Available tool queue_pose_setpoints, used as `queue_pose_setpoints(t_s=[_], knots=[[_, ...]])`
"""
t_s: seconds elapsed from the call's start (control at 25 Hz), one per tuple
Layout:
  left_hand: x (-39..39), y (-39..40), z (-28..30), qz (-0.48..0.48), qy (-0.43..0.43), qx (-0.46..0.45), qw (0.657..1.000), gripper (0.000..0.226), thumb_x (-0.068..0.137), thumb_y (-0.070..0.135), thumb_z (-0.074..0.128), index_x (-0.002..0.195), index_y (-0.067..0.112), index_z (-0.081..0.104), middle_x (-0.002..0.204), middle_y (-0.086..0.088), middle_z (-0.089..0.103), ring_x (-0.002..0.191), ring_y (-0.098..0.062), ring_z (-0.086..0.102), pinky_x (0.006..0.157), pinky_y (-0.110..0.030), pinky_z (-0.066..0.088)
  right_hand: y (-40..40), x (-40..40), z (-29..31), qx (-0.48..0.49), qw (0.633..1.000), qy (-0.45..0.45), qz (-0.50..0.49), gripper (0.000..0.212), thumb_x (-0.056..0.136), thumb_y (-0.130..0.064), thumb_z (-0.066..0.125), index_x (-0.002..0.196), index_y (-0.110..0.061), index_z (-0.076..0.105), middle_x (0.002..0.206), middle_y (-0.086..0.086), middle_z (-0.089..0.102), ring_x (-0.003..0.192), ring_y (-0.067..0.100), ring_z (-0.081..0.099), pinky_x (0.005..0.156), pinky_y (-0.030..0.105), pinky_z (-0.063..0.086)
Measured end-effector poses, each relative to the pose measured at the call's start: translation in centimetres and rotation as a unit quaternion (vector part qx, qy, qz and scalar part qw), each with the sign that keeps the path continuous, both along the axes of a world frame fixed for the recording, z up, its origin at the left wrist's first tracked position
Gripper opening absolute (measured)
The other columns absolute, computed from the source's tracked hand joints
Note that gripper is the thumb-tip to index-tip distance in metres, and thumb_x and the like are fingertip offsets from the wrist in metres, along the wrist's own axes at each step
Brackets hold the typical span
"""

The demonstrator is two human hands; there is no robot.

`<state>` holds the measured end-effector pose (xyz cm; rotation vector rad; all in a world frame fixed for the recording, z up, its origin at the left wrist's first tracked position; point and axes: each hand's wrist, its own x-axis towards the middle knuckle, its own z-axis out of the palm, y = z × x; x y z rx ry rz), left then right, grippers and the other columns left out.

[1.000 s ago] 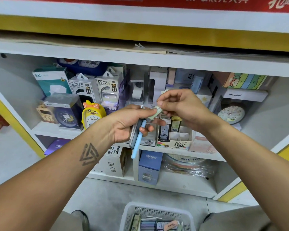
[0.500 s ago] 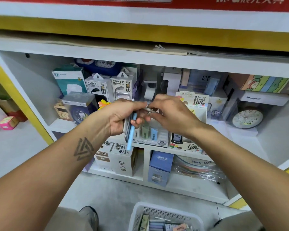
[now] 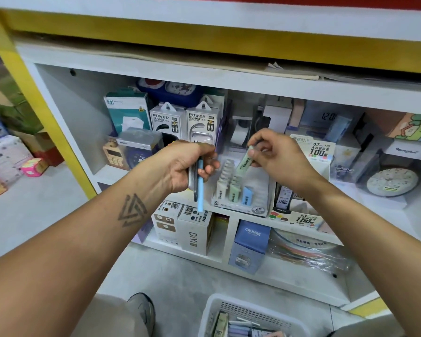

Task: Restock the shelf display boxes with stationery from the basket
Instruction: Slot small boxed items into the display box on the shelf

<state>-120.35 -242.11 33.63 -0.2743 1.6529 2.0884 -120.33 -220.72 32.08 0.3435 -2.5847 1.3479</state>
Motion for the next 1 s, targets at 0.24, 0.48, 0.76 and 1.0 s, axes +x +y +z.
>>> queue_pose_setpoints(t_s=[0.24, 0.48, 0.76, 1.0], knots=[[-0.1, 0.3, -0.2, 0.008, 0.001, -0.016, 1.000, 0.013, 0.098, 0.009, 0.053, 0.088, 0.002, 0.054, 0.058, -0.014, 0.060, 0.037, -0.014, 0.047, 0.032, -0.016, 0.032, -1.0, -0.7, -2.0, 0.240, 0.965, 0.103, 0.012, 0.004, 0.091, -0.013, 0.072, 0.093, -0.015, 0.075, 0.087, -0.001, 0.071, 0.081, 0.016, 0.065, 0.079, 0.037, 0.056], [0.0, 0.3, -0.4, 0.015, 0.004, -0.026, 1.000, 0.008, 0.098, 0.008, 0.055, 0.101, 0.001, 0.054, 0.062, -0.015, 0.060, 0.038, -0.015, 0.048, 0.033, -0.017, 0.033, -1.7, -1.2, -3.2, 0.270, 0.960, 0.070, 0.010, 0.008, 0.092, -0.014, 0.070, 0.097, -0.012, 0.075, 0.092, 0.004, 0.073, 0.087, 0.022, 0.066, 0.084, 0.038, 0.056], [-0.1, 0.5, -0.5, 0.023, 0.004, -0.033, 0.999, 0.008, 0.098, 0.008, 0.054, 0.094, 0.002, 0.054, 0.062, -0.015, 0.059, 0.037, -0.015, 0.048, 0.033, -0.016, 0.032, -1.5, -1.8, -3.4, 0.307, 0.950, 0.058, 0.025, 0.011, 0.092, -0.009, 0.066, 0.092, -0.013, 0.076, 0.089, 0.003, 0.072, 0.085, 0.023, 0.066, 0.078, 0.035, 0.055], [-0.6, 1.4, -0.8, 0.052, 0.000, 0.001, 0.999, 0.016, 0.099, 0.015, 0.057, 0.087, 0.005, 0.053, 0.057, -0.011, 0.057, 0.038, -0.014, 0.046, 0.032, -0.015, 0.032, -2.4, -1.0, -2.7, 0.293, 0.955, 0.020, 0.052, 0.026, 0.098, -0.011, 0.058, 0.120, -0.016, 0.070, 0.109, 0.002, 0.064, 0.103, 0.019, 0.061, 0.088, 0.030, 0.049]])
